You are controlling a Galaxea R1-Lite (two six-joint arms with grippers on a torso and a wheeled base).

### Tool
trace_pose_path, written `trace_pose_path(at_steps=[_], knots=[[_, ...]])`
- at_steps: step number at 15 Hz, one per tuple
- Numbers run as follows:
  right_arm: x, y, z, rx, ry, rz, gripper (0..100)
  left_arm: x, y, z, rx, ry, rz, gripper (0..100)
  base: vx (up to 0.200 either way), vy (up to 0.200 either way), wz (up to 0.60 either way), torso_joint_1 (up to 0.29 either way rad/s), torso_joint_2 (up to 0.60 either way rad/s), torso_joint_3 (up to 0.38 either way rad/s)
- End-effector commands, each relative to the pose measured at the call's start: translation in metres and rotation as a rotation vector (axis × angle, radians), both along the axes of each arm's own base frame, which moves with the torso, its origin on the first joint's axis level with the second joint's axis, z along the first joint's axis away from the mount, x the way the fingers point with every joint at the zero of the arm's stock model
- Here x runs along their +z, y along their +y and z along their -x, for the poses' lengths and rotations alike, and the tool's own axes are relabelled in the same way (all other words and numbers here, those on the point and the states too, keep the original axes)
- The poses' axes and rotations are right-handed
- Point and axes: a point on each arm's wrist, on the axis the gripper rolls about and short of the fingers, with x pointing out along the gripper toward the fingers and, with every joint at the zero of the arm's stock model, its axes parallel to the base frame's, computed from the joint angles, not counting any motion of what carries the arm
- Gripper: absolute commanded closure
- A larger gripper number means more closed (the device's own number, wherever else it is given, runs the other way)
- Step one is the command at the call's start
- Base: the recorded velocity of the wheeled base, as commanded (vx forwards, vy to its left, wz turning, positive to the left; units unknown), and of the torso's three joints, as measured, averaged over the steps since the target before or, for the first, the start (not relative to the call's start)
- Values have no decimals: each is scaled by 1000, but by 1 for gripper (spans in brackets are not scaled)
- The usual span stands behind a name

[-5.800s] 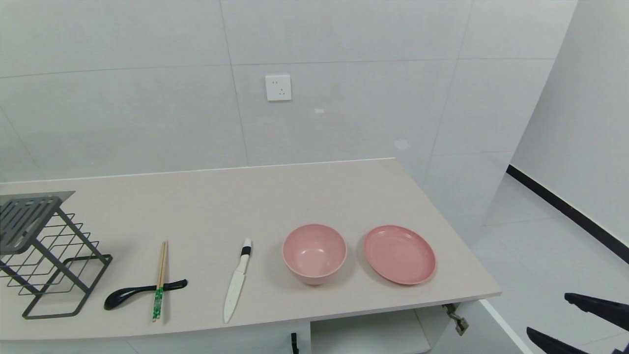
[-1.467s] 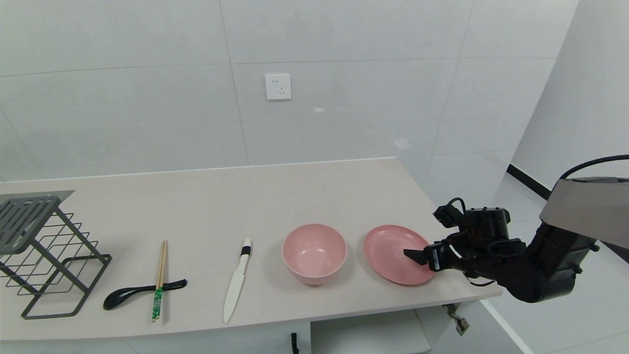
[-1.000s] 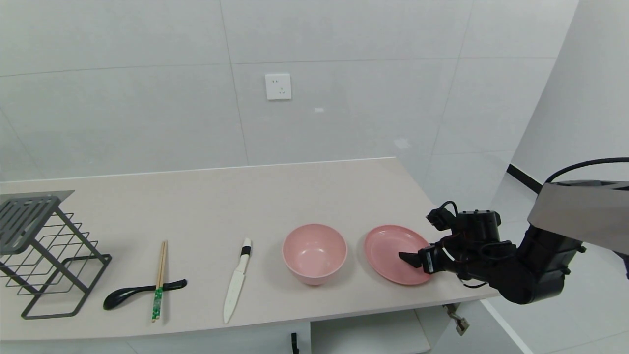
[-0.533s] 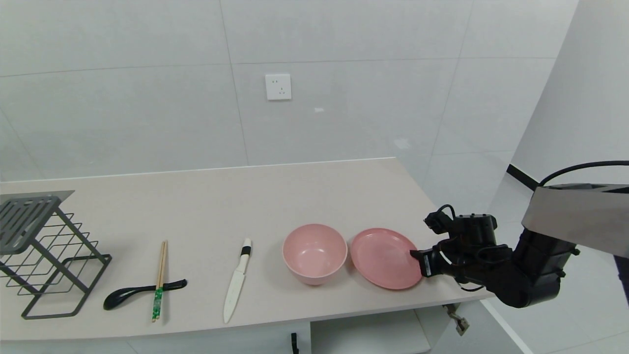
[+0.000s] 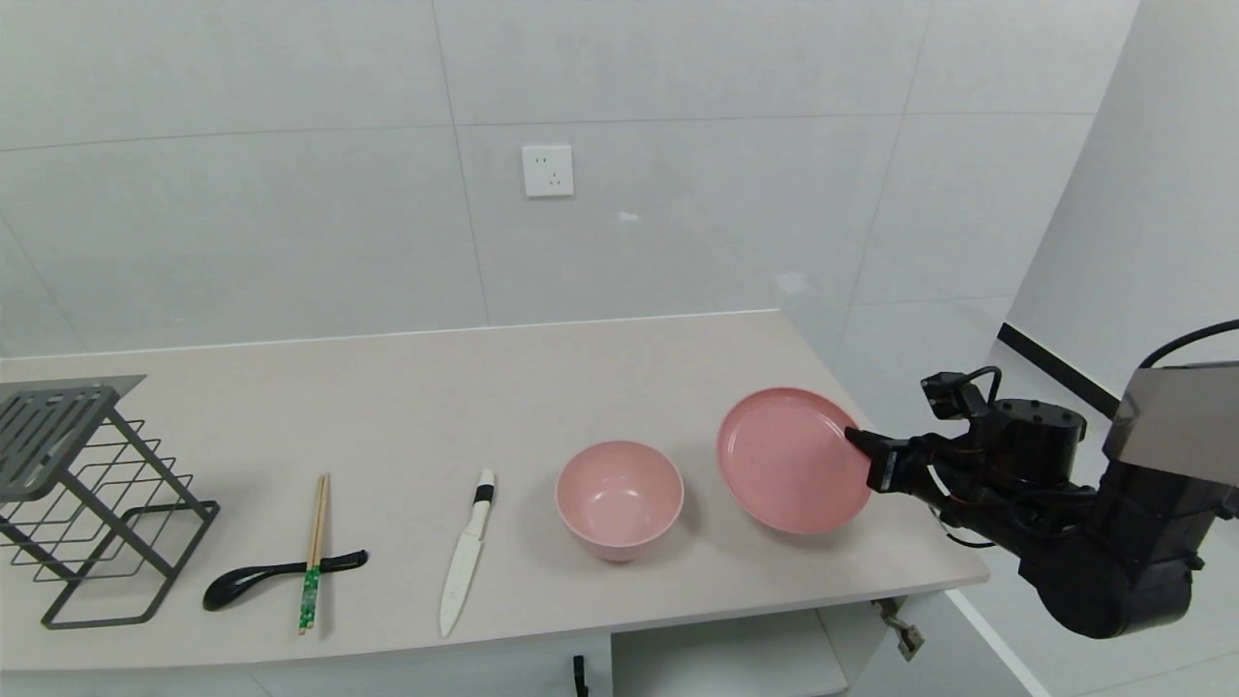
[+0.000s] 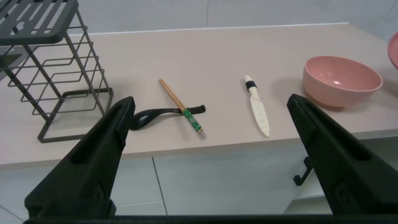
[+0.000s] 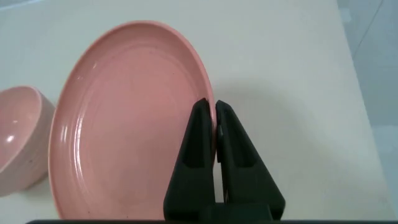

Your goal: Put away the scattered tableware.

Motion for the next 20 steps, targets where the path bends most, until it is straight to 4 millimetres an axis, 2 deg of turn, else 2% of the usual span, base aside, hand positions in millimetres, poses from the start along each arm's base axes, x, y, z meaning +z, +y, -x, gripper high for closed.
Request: trace_pose_path(at_steps=[1,3,7,12,14,16,20], knots=[[10,-6,7,-27,-43,-57,100,0,0,0,-1,1,0,0,0,0,0,0,0,0],[12,-7,13,-42,-41,-107,100,0,0,0,-1,1,0,0,0,0,0,0,0,0],[38,-7,26,-67,-52,-229,100,0,0,0,-1,1,0,0,0,0,0,0,0,0],[66,-9,58,-66,-84,-268,100,0,0,0,2,0,14,0,0,0,0,0,0,0],[76,-9,79,-55,-95,-269,100,0,0,0,-1,0,21,0,0,0,0,0,0,0],[75,-11,94,-58,-67,-266,100,0,0,0,-6,0,20,0,0,0,0,0,0,0],[76,-12,98,-58,-67,-266,100,0,0,0,-9,-2,18,0,0,0,0,0,0,0]])
